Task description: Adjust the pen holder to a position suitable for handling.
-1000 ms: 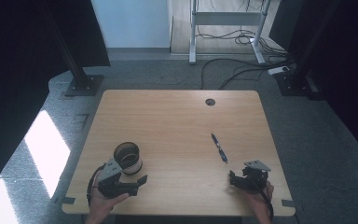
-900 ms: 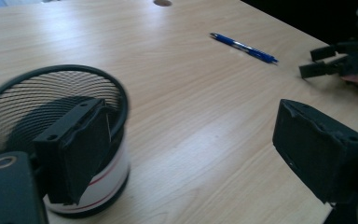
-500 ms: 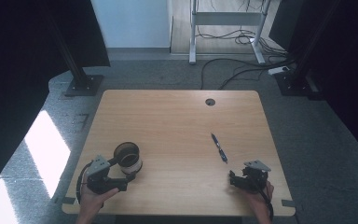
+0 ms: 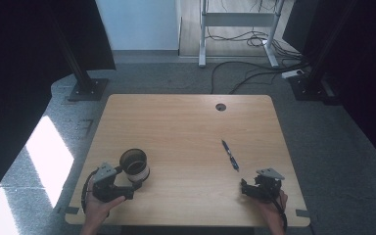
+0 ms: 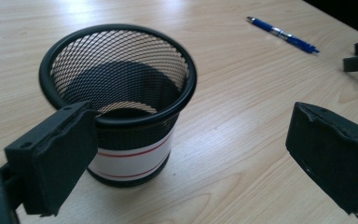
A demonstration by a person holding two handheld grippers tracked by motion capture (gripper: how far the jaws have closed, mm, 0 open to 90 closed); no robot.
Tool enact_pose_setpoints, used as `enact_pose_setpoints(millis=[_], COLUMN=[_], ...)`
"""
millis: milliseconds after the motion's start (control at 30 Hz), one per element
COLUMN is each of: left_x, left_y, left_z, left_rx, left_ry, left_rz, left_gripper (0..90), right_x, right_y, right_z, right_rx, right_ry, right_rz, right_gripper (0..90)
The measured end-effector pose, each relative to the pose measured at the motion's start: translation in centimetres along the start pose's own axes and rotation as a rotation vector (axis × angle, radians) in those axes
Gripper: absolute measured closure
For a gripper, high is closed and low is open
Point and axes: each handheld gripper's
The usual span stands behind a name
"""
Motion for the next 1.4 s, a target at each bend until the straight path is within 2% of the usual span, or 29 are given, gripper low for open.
enact_pose_setpoints(millis=[367,633,800,933,1167,1300,1400], left_x=[-1.4,-2.0,-2.6,-3.0,-2.8,-2.9,-2.9], left_y=[-0.6,-0.6,-0.4,-0.1,0.8,0.7,0.5], left_z=[-1.0,-2.1,-2.6,-3.2,-5.1,-5.7,-5.9], left_rx=[-0.001,-0.008,0.002,0.001,-0.027,-0.020,0.001], left_ry=[0.048,0.079,0.102,0.118,0.138,0.137,0.137], left_rz=[0.024,0.013,0.024,0.021,-0.008,-0.010,-0.022], left_gripper=[1.8,1.8,2.3,2.8,3.1,3.8,8.6], right_x=[0.0,0.0,0.0,0.0,0.0,0.0,0.0], right_y=[0.0,0.0,0.0,0.0,0.0,0.0,0.0], right_z=[0.0,0.0,0.0,0.0,0.0,0.0,0.0], right_rx=[-0.001,-0.001,-0.001,-0.001,-0.001,-0.001,-0.001], right_ry=[-0.002,-0.003,-0.003,-0.003,-0.003,-0.004,-0.004], right_rz=[-0.002,-0.003,-0.004,-0.005,-0.004,-0.004,-0.004], right_gripper=[8.6,8.6,8.6,8.6,8.7,8.7,8.7])
Point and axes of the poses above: each handheld gripper's, and its own axes: z roughly backward along the jaws, y roughly out of its top, x roughly to its right, and after that the axes turned 10 degrees about z, right-handed
